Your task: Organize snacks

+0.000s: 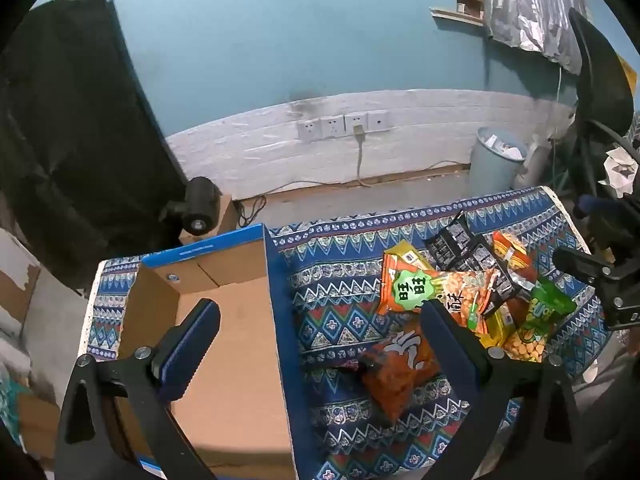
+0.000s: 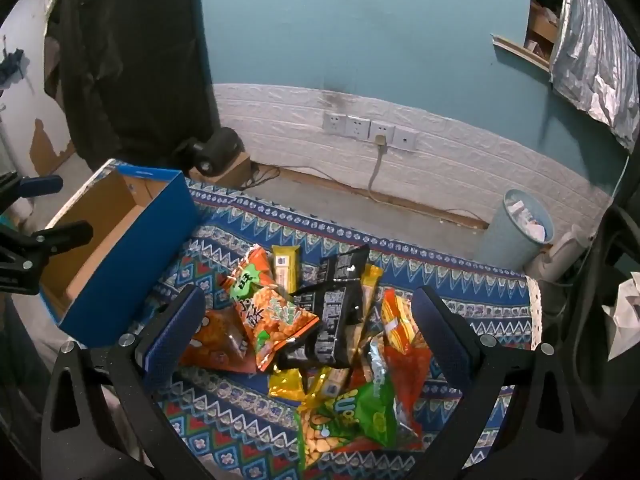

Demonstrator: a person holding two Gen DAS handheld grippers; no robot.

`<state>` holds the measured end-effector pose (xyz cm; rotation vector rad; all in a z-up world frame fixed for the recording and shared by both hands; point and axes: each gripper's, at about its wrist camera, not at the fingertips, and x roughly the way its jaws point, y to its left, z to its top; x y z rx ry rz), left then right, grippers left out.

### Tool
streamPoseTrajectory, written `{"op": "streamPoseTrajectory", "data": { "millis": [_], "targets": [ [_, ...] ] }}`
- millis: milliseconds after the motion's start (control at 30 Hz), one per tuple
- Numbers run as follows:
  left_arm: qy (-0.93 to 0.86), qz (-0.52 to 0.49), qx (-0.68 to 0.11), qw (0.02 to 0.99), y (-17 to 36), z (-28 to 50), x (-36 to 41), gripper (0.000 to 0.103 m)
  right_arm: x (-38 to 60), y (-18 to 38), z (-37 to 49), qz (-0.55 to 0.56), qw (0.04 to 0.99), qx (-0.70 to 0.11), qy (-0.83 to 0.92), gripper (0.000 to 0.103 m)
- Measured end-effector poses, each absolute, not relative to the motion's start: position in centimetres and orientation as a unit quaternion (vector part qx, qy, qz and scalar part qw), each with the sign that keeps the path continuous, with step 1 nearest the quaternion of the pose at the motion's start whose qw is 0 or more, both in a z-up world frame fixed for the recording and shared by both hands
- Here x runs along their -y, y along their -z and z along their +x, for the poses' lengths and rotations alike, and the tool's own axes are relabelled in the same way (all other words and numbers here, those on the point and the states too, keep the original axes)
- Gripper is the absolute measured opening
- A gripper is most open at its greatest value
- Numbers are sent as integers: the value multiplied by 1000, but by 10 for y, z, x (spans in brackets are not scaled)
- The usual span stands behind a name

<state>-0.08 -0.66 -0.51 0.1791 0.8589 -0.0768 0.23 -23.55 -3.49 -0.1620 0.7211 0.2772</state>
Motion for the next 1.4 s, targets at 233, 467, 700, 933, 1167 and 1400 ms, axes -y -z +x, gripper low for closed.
{"op": "streamPoseTrajectory", "data": {
  "millis": [233, 467, 700, 933, 1167, 1400],
  "targets": [
    [40, 86, -421, 902, 8, 0, 7, 101, 235, 34, 1, -79, 923, -351, -138, 100],
    [41, 84, -424, 901, 9, 1, 8, 101, 233, 34, 1, -80, 922, -352, -140, 100],
    [42, 81, -430, 898, 12, 1, 7, 101, 231, 34, 0, -82, 921, -352, -145, 100],
    [47, 82, -430, 898, 12, 1, 9, 101, 228, 35, 0, -82, 920, -356, -145, 100],
    [48, 83, -432, 897, 13, 1, 9, 101, 229, 35, 0, -81, 919, -356, -146, 100],
    [50, 85, -436, 895, 15, 1, 10, 101, 227, 36, -1, -83, 918, -359, -146, 100]
  ]
}}
